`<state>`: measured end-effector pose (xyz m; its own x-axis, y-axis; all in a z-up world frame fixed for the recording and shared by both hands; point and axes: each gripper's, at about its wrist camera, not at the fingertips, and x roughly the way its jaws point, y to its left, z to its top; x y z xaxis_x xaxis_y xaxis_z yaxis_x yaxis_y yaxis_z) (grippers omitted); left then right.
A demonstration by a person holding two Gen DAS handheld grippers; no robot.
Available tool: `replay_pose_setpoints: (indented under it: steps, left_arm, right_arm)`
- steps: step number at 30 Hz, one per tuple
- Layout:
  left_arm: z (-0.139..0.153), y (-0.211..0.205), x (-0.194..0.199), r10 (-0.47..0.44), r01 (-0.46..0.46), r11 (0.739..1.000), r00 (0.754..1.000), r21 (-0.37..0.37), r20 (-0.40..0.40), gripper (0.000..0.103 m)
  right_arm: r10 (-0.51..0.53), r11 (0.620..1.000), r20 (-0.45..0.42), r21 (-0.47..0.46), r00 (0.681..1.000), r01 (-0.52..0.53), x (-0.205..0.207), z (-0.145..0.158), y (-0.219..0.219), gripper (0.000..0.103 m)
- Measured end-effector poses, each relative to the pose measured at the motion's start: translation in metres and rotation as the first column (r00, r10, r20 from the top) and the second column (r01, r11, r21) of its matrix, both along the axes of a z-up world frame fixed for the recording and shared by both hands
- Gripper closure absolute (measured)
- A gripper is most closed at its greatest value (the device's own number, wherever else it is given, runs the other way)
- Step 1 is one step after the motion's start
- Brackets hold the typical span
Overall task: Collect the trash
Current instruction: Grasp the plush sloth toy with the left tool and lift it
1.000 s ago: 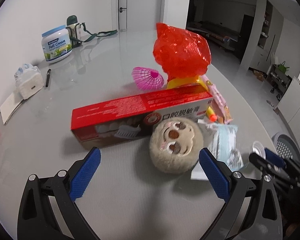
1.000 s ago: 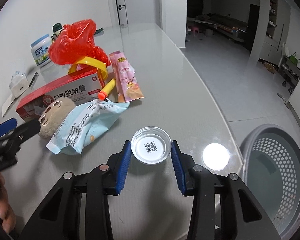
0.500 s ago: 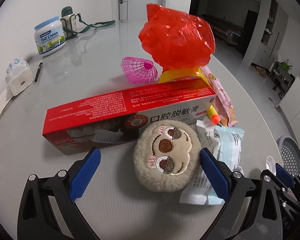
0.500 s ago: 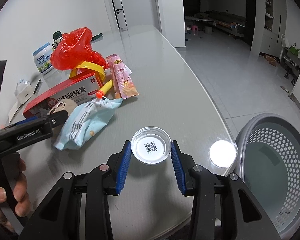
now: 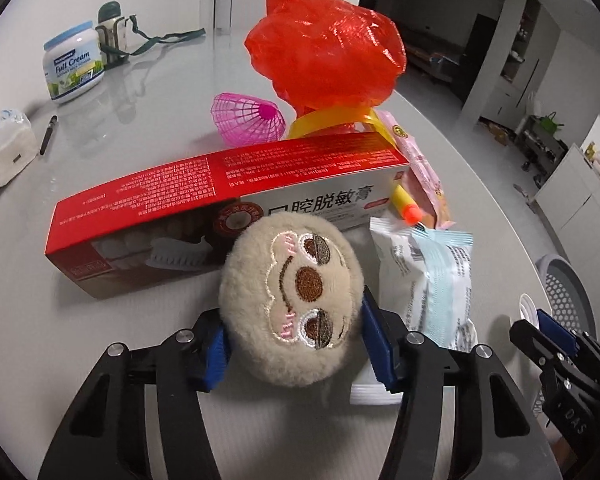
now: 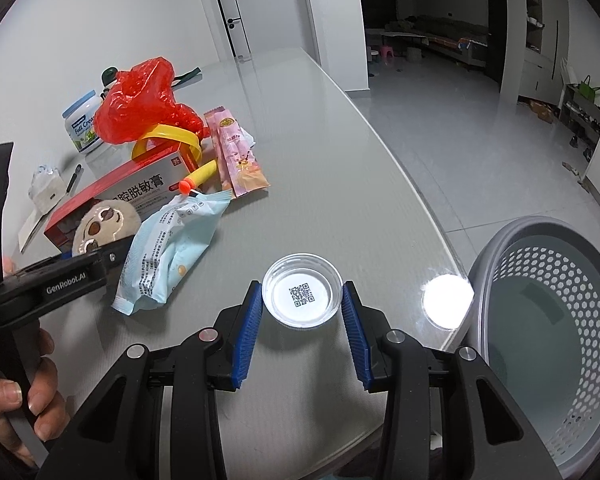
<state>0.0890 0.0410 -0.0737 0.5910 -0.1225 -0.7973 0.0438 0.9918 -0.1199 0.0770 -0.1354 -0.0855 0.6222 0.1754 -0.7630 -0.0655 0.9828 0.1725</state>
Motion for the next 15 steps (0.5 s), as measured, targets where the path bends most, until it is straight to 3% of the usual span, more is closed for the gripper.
replay_pose_setpoints:
  steps: [9,15]
  left_arm:
    - [0.031,0.001,-0.018,0.0,-0.001,1.0,0.996,0.01,0.094,0.05]
    - [0.064,-0.021,-0.024,-0.072,0.074,0.997,0.983,-0.007,0.167,0.05]
  right_arm:
    - [-0.021,1.0,0.014,0.008,1.0,0.02,-0.007,0.003,-0.009,0.064]
    - [-0.082,0.997,0.03,0.013,0.996,0.082,-0.018,0.013,-0.036,0.064]
